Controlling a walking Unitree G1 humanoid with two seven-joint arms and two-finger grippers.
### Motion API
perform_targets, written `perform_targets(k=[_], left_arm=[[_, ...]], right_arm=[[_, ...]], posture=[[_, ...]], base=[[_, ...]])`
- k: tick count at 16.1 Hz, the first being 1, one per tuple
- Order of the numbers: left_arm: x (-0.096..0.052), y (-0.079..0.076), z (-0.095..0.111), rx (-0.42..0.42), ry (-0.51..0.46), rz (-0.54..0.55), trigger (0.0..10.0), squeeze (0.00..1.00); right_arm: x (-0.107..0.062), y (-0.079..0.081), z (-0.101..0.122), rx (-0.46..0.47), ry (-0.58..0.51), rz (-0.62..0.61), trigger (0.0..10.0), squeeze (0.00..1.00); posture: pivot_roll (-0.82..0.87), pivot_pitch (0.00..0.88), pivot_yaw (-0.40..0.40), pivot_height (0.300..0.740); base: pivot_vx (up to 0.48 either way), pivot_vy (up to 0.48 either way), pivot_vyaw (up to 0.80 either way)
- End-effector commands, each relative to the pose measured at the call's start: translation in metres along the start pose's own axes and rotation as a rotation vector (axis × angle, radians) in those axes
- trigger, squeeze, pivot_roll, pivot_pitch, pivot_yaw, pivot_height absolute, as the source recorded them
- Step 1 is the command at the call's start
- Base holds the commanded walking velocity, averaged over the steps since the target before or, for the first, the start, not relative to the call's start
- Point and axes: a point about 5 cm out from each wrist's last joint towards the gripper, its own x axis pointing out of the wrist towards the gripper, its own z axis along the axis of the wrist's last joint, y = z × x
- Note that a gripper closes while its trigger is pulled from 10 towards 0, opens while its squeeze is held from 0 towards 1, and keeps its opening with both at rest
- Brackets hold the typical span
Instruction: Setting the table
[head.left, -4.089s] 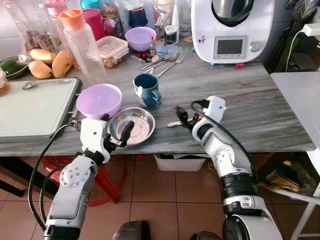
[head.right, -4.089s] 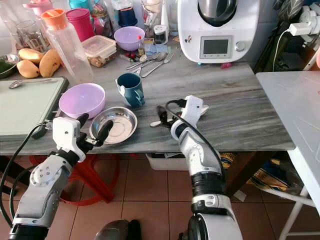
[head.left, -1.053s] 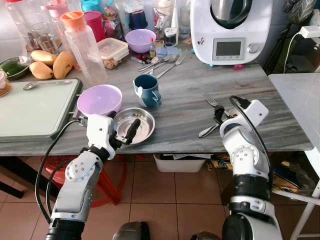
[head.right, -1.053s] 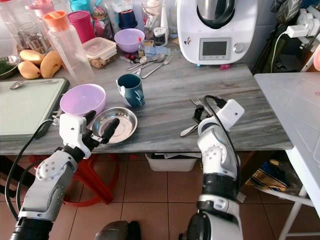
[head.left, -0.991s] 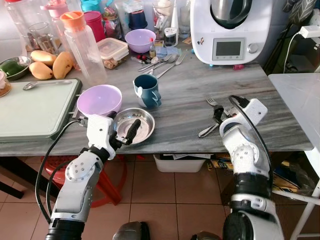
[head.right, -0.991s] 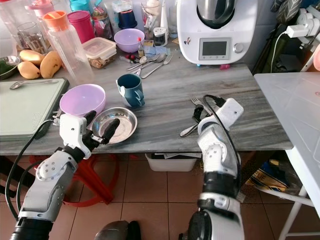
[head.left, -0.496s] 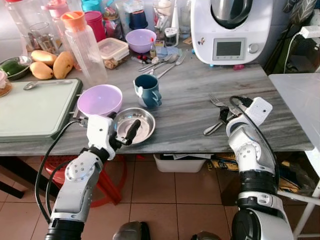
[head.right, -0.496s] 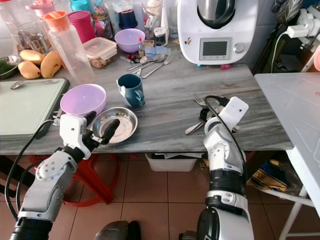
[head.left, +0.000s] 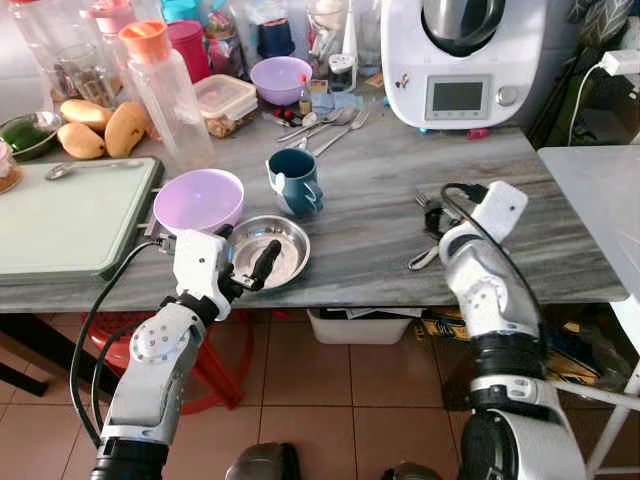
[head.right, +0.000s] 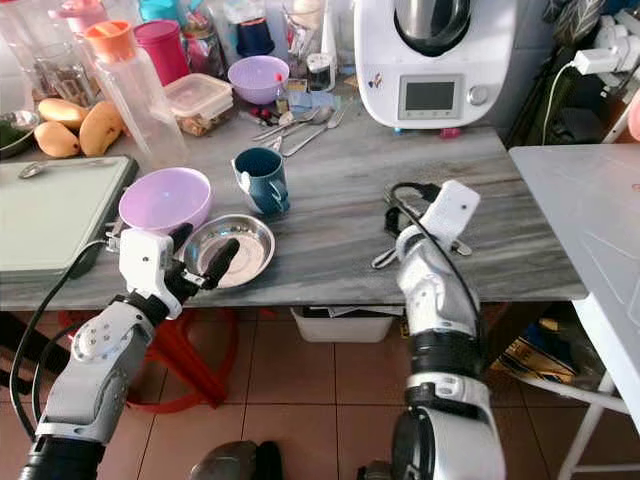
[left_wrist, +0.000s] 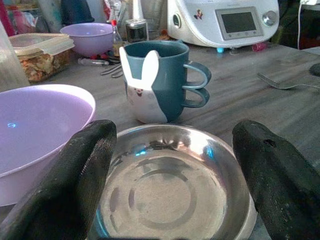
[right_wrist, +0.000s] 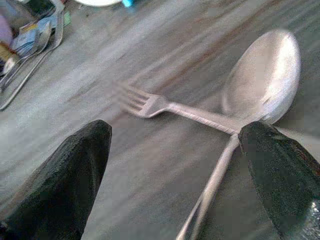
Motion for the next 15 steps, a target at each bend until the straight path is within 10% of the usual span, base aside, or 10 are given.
perform_targets(k=[1, 11, 12, 15], left_arm=[[0.000, 0.001, 0.002, 0.014, 0.004, 0.001, 10.0, 0.00], [-0.004, 0.002, 0.001, 0.017, 0.010, -0.003, 10.0, 0.00], [-0.004, 0.002, 0.001, 0.018, 0.013, -0.004, 10.0, 0.00], [-0.005, 0.001, -0.001, 0.015, 0.024, -0.009, 10.0, 0.00]], right_arm=[[0.001, 0.007, 0.007, 0.031, -0.009, 0.006, 10.0, 0.00], [0.021, -0.019, -0.008, -0.007, 0.187, -0.137, 10.0, 0.00], [0.021, -0.020, -0.010, -0.056, 0.203, -0.138, 1.5, 0.00], [0.023, -0.031, -0.012, -0.263, 0.249, -0.153, 0.0, 0.00]], posture=[[0.02, 0.006, 0.088, 0.740], [0.03, 0.011, 0.080, 0.740], [0.03, 0.013, 0.079, 0.740], [0.02, 0.015, 0.070, 0.740]], base=[[0.000, 0.000, 0.00], [0.000, 0.000, 0.00], [0.000, 0.000, 0.00], [0.000, 0.000, 0.00]])
